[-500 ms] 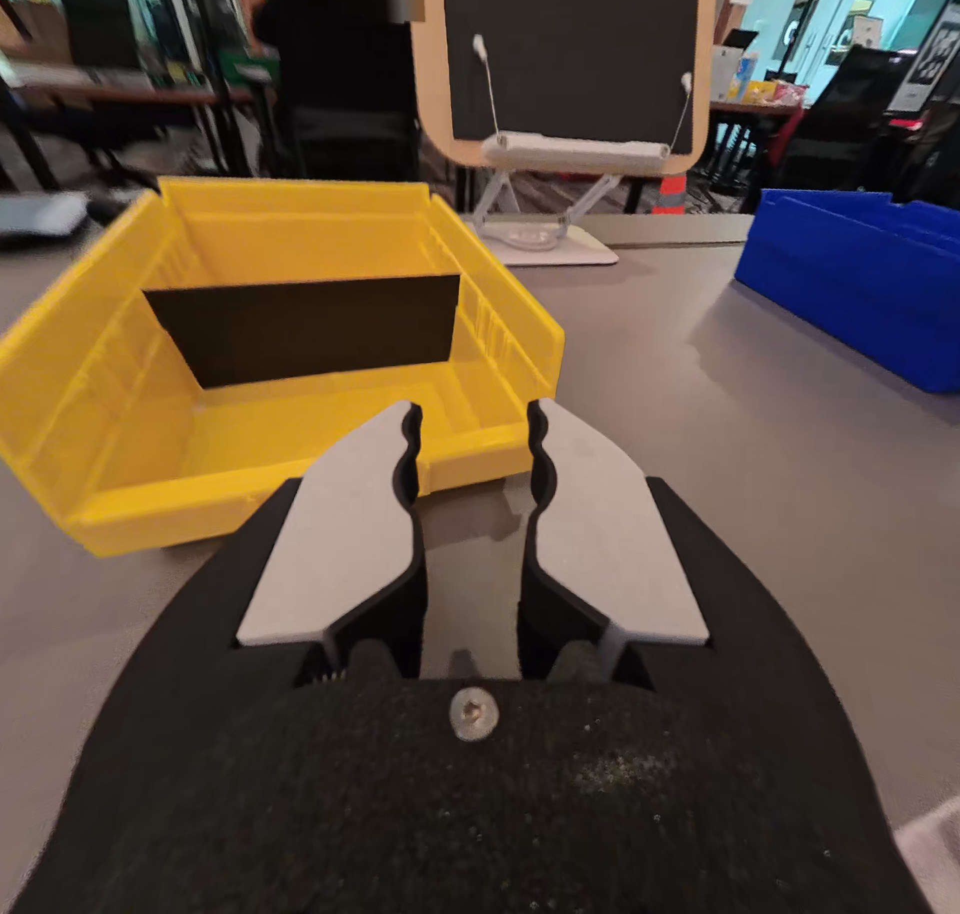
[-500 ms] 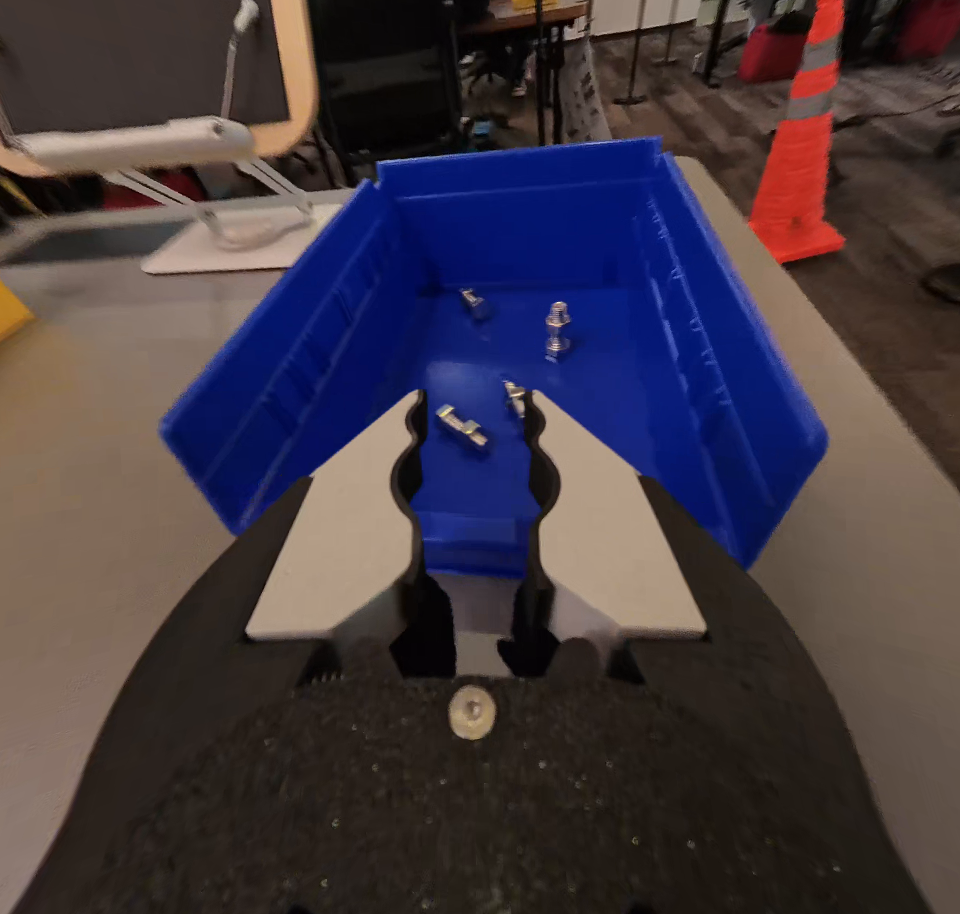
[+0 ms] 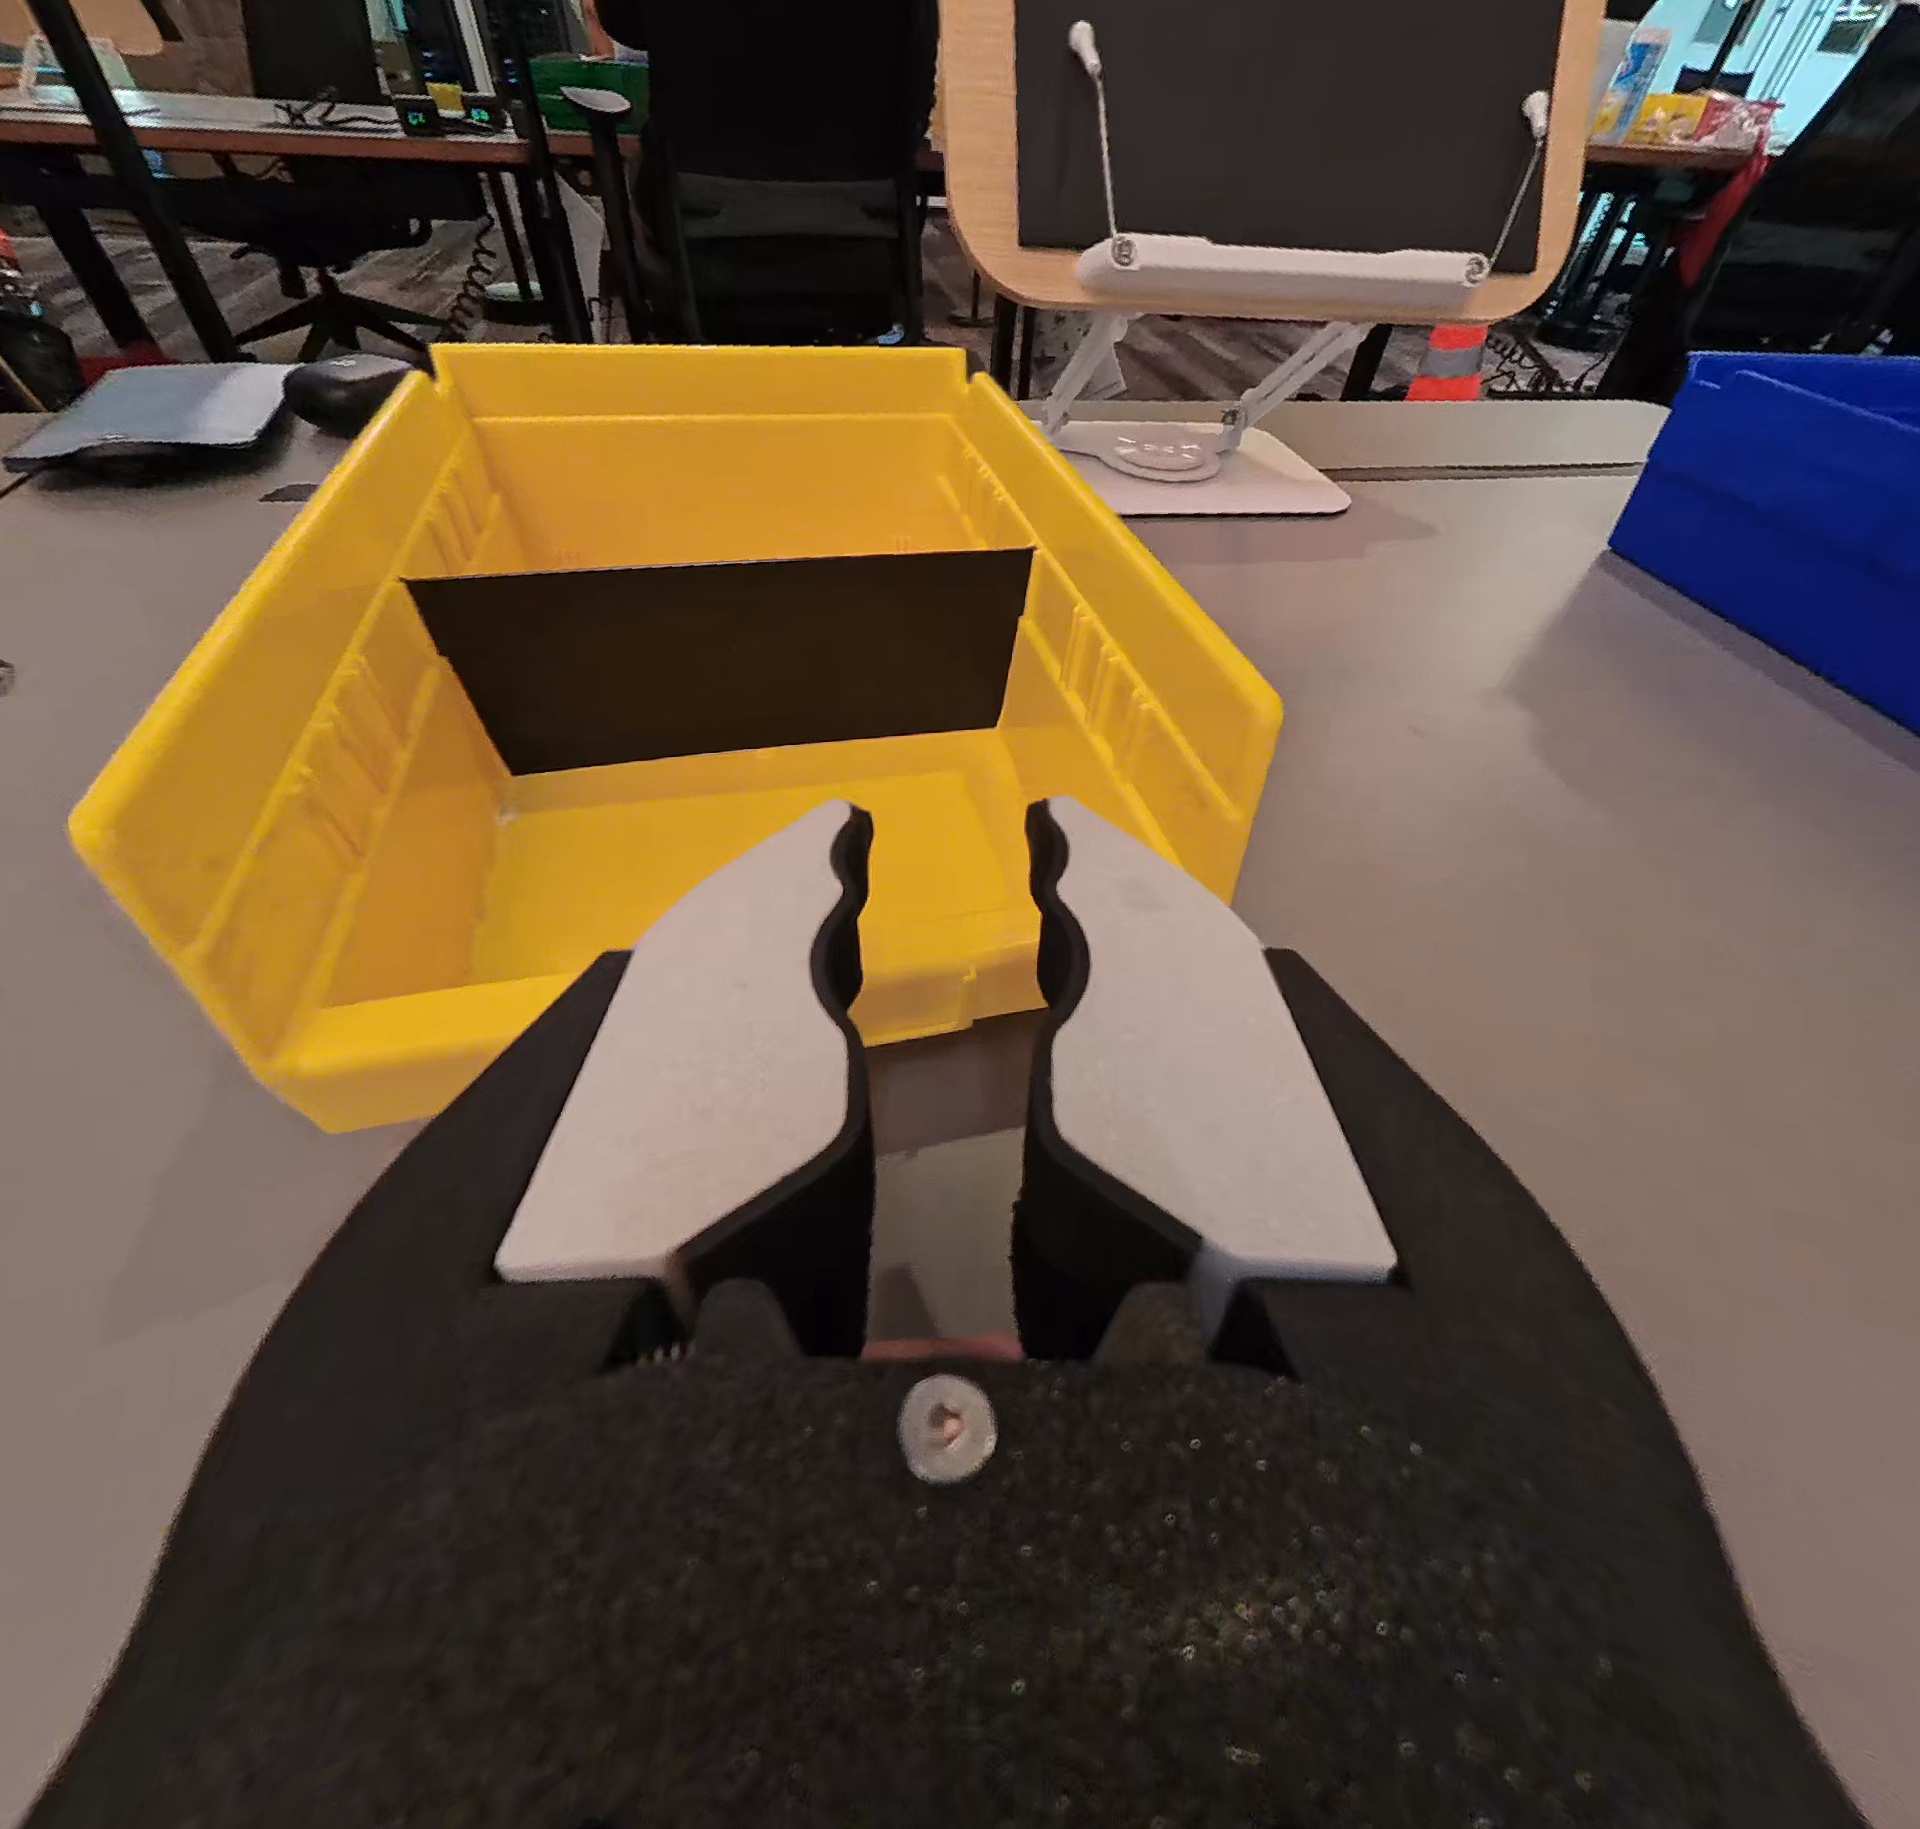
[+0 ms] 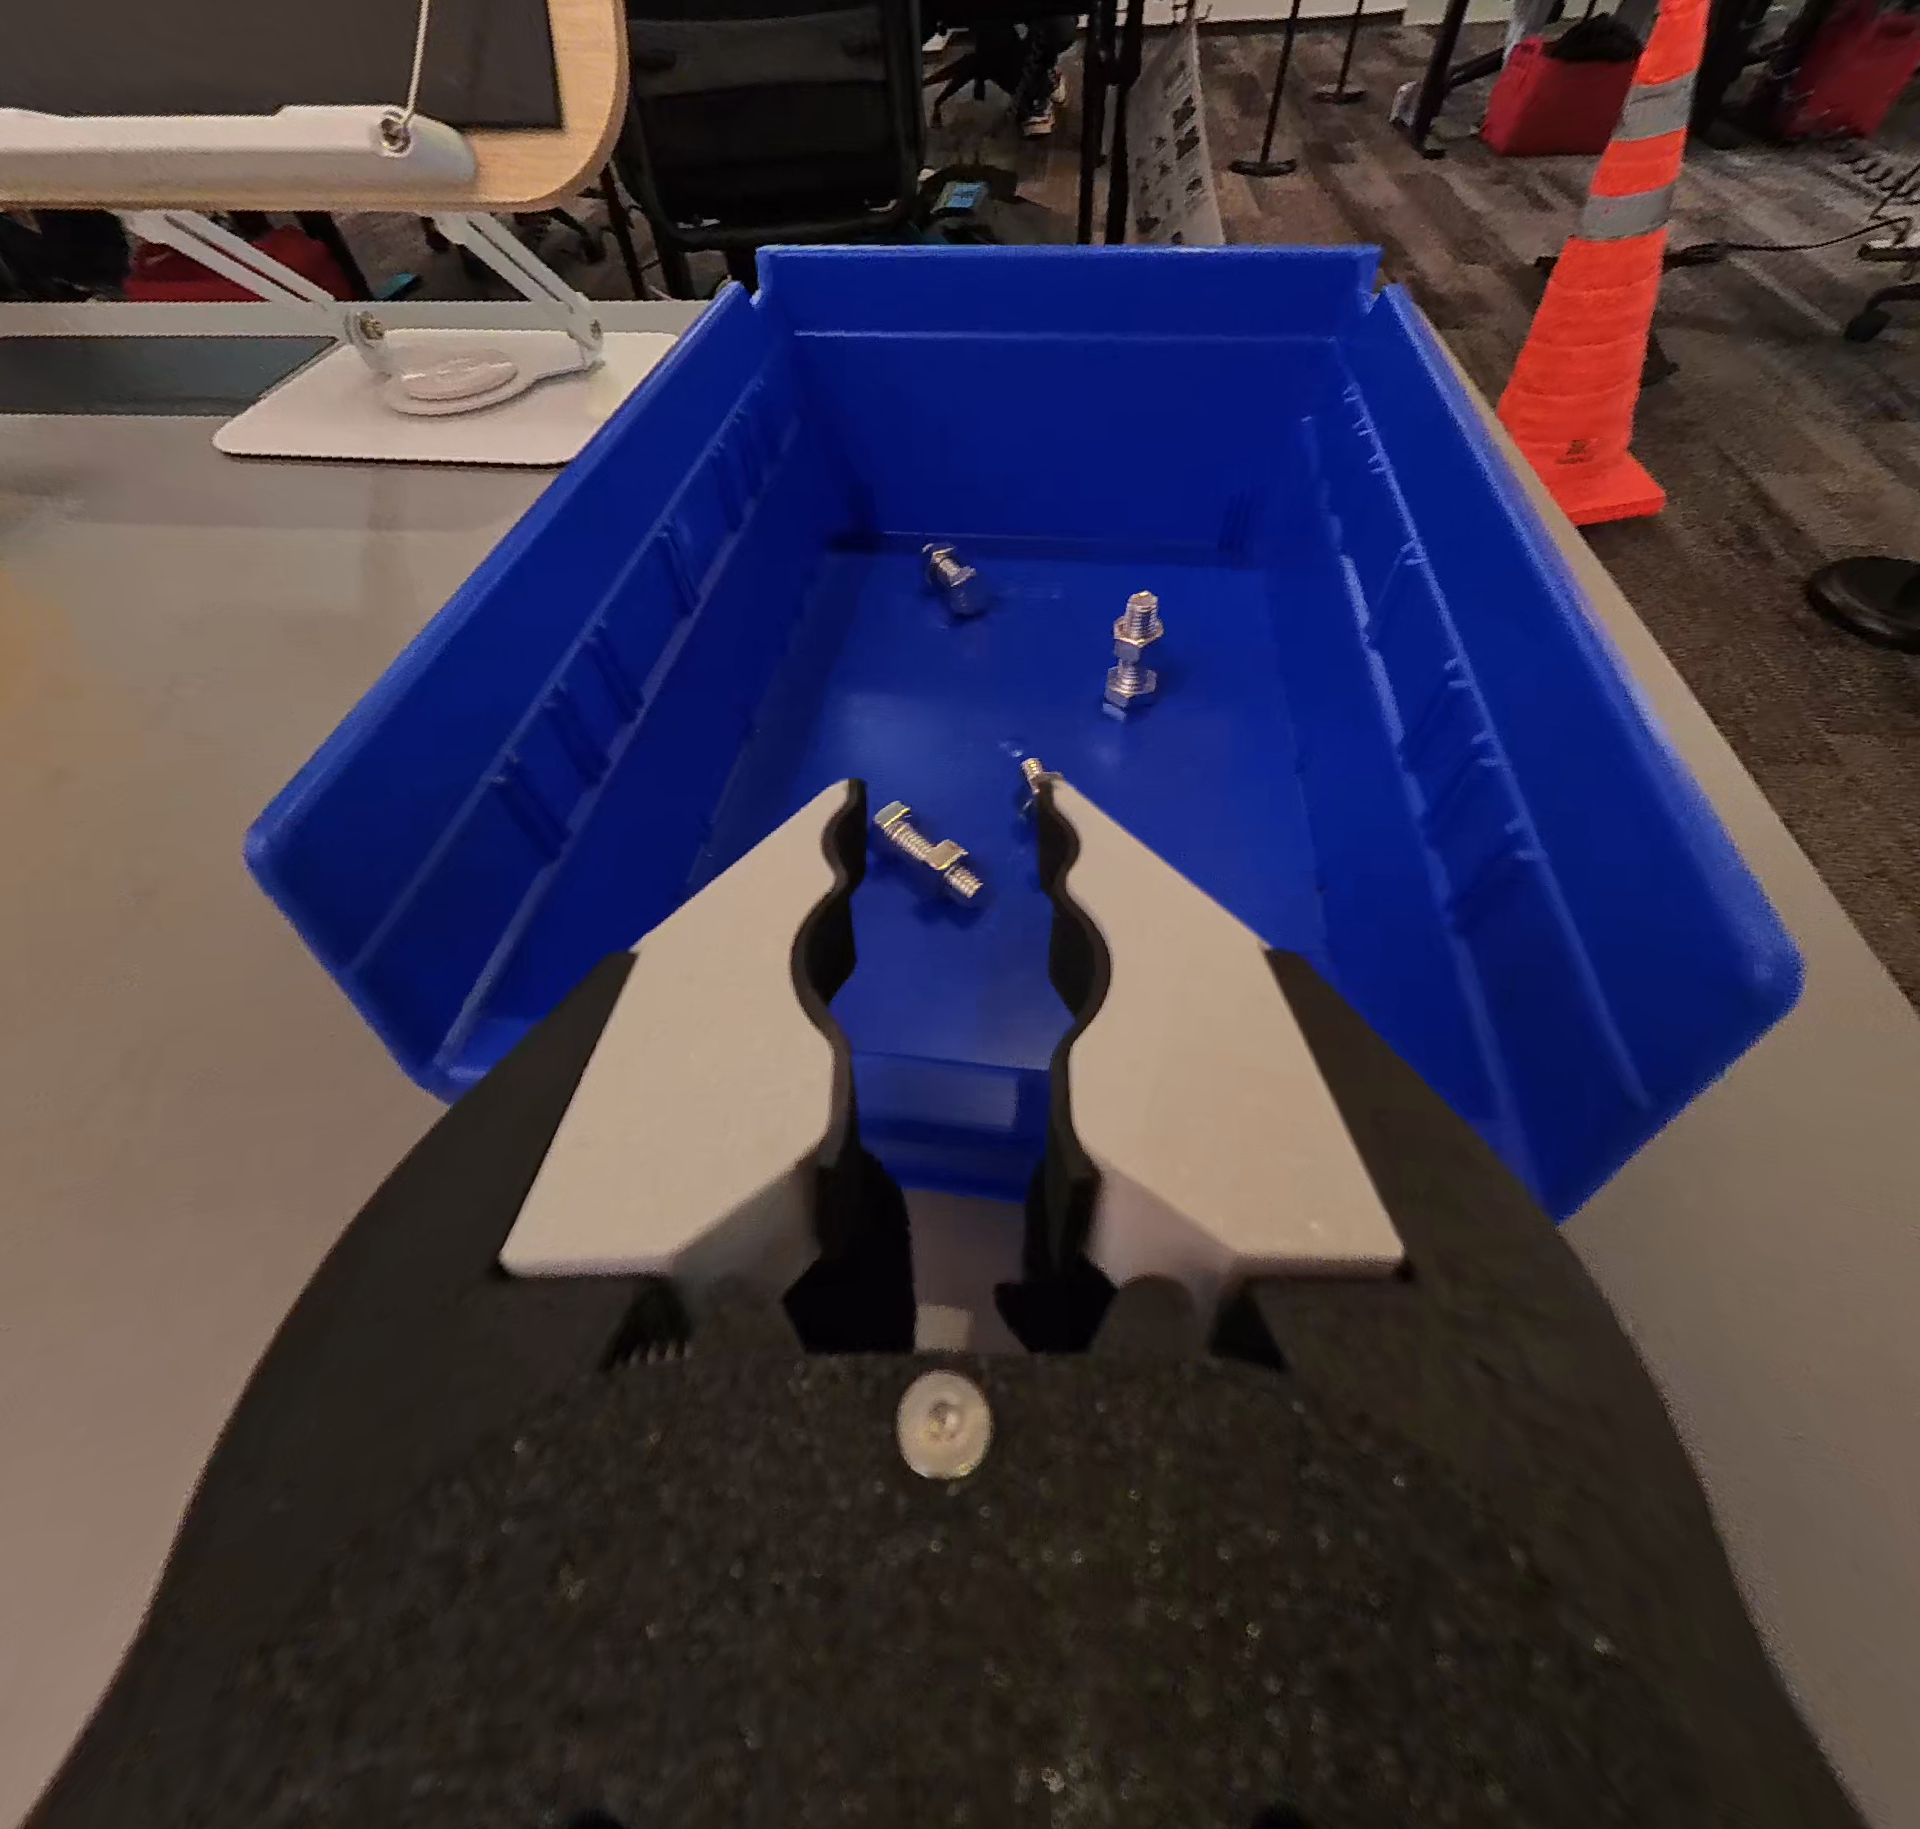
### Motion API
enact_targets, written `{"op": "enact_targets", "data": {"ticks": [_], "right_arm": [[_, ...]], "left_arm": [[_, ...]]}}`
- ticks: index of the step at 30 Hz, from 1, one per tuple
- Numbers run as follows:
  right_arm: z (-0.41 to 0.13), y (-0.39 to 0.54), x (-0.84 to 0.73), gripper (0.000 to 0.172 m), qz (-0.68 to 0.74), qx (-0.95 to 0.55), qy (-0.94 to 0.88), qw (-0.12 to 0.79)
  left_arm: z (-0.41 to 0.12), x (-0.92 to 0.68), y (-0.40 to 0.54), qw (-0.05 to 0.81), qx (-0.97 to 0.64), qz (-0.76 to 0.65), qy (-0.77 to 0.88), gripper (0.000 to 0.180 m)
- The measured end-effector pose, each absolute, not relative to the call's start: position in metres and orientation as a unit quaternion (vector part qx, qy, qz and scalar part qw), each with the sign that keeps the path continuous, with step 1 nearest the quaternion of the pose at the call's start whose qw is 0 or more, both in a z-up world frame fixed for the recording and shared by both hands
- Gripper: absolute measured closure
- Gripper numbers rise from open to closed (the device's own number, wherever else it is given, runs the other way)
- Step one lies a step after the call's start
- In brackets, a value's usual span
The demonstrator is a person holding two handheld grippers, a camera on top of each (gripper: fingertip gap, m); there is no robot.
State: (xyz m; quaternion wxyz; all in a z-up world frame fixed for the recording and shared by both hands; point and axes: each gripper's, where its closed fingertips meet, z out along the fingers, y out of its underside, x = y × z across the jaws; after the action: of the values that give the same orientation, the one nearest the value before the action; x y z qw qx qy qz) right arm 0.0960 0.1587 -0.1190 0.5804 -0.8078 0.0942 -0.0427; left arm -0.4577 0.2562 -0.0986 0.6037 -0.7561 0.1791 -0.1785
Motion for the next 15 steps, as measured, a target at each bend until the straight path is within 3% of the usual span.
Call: {"op": "enact_targets", "data": {"ticks": [10, 15], "right_arm": [[-0.12, 0.16, 0.088, 0.142, -0.032, -0.811, 0.08, 0.579], [-0.091, 0.153, 0.067, 0.138, 0.011, -0.772, 0.067, 0.632]], "left_arm": [[-0.105, -0.463, 0.259, 0.592, -0.769, -0.172, 0.169, 0.152], [-0.106, -0.462, 0.258, 0.591, -0.77, -0.163, 0.178, 0.152]]}}
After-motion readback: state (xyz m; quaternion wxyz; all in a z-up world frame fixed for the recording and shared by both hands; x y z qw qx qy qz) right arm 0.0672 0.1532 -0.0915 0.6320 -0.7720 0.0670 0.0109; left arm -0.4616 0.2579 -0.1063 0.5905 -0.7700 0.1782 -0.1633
